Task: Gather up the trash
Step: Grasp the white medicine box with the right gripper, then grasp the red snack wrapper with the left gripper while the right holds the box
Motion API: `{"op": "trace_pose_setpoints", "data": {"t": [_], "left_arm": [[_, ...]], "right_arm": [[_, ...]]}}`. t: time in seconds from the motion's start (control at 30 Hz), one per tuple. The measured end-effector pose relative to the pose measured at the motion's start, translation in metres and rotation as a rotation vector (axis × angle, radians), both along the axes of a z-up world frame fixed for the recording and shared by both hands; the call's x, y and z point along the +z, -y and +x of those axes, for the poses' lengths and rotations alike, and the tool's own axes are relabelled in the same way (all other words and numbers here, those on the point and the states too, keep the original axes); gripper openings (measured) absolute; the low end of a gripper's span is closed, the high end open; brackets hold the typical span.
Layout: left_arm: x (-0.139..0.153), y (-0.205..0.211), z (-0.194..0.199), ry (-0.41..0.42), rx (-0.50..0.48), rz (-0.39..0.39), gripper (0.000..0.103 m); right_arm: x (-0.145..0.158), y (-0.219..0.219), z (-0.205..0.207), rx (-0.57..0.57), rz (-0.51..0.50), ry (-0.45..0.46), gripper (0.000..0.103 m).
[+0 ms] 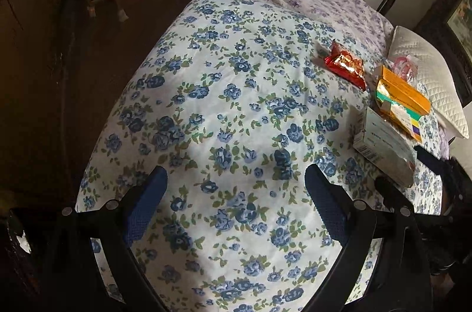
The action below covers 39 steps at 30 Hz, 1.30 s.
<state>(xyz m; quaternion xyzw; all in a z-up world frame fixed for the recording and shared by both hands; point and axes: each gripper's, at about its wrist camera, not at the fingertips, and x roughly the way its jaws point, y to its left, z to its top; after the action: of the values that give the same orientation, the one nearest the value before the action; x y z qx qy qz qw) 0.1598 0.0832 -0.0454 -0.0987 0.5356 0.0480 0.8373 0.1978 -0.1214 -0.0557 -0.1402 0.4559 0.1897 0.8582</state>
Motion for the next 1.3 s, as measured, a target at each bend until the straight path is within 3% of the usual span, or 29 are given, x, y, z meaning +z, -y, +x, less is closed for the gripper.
{"op": "trace_pose_setpoints", "data": {"t": [0.13,0.2,0.27,0.37,0.43,0.53,0.6,0.63,0.7,0.8,1.07,1.13,1.17,1.2,1.27,1.3], "left_arm": [[0.000,0.001,0.002,-0.003,0.001,0.002,0.091],[0.001,0.002,0.001,0.000,0.010,0.002,0.091],[0.002,0.004,0.001,0.000,0.010,-0.005,0.091],[0.003,0.010,0.000,0.001,-0.011,-0.003,0.091],[0.005,0.013,-0.002,0.007,-0.022,-0.001,0.091],[0.007,0.014,-0.005,0.010,-0.023,-0.009,0.091],[0.008,0.014,-0.006,0.010,-0.020,-0.017,0.091],[0.008,0.014,-0.007,0.009,-0.020,-0.024,0.091],[0.009,0.014,-0.009,0.011,-0.021,-0.031,0.091],[0.010,0.014,-0.012,0.011,-0.031,-0.036,0.091],[0.009,0.000,-0.010,0.010,-0.006,-0.055,0.091],[0.009,-0.001,-0.008,0.011,-0.010,-0.048,0.091],[0.008,0.000,-0.007,0.013,-0.015,-0.042,0.091],[0.008,0.001,-0.007,0.017,-0.022,-0.037,0.091],[0.009,0.005,-0.007,0.032,-0.046,-0.013,0.091],[0.010,0.007,-0.007,0.045,-0.063,0.008,0.091]], "right_arm": [[0.000,-0.012,0.001,0.027,-0.002,0.011,0.085],[0.002,-0.012,-0.002,0.018,0.019,-0.017,0.068],[0.005,-0.010,-0.009,-0.021,0.000,-0.030,0.062],[0.008,-0.006,-0.027,-0.046,-0.001,-0.048,0.059],[0.010,0.003,-0.044,-0.134,-0.039,-0.052,0.059],[0.011,0.019,-0.063,-0.271,-0.056,-0.059,0.061],[0.012,0.028,-0.076,-0.291,-0.021,-0.084,0.063],[0.012,0.029,-0.080,-0.286,-0.022,-0.095,0.065],[0.012,0.027,-0.087,-0.251,-0.025,-0.113,0.081],[0.014,0.026,-0.089,-0.228,-0.055,-0.097,0.091],[0.001,0.015,-0.056,-0.178,-0.066,-0.108,0.094],[0.002,0.014,-0.056,-0.169,-0.041,-0.099,0.091],[0.002,0.014,-0.057,-0.165,-0.015,-0.101,0.081],[0.003,0.016,-0.058,-0.160,0.040,-0.116,0.063],[0.007,0.018,-0.061,-0.197,0.051,-0.099,0.051],[0.010,0.023,-0.066,-0.249,0.080,-0.078,0.051]]}}
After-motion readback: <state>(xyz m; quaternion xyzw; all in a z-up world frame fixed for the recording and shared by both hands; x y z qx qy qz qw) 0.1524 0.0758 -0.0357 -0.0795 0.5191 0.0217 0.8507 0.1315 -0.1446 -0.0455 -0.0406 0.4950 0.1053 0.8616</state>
